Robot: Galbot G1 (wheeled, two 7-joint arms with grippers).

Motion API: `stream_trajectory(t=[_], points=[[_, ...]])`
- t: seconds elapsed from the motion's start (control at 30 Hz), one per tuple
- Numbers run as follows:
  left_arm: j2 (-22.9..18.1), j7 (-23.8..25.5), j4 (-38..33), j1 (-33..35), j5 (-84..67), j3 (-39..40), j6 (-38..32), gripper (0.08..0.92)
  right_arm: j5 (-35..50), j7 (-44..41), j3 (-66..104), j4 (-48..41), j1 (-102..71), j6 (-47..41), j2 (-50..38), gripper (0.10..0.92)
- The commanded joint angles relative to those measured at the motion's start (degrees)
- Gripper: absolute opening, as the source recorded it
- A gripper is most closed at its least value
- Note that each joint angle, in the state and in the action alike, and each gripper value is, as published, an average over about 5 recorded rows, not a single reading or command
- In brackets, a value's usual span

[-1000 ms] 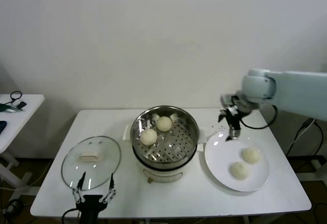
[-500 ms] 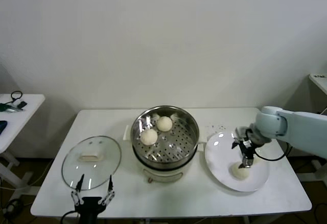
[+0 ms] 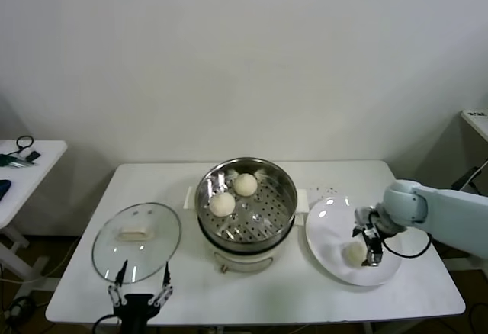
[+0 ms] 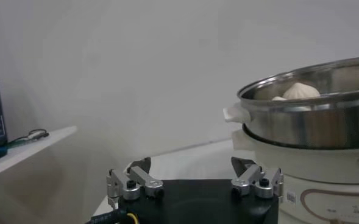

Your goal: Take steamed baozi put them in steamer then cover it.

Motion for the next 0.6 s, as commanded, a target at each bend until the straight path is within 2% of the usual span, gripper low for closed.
stream_trajectory(t=[0.03,0.4,0.6], points=[[0.1,-0.1,0.1,0.0,0.0,0.1,0.0,0.823,-1.6,0.1,2.7,-1.2,-4.0,-0.2,-0.2,0.82],[-0.1,-0.2,0.2,0.0,0.2,0.3,-0.1,0.823,-1.6,-1.3,2.0,-0.7,-0.4,1.0,-0.6,0.709],[-0.3,-0.5,0.1,0.2,0.7,0.8,-0.3,0.823,-1.1,-5.1,-4.6,1.4,12.9,5.5,-0.3,0.684]])
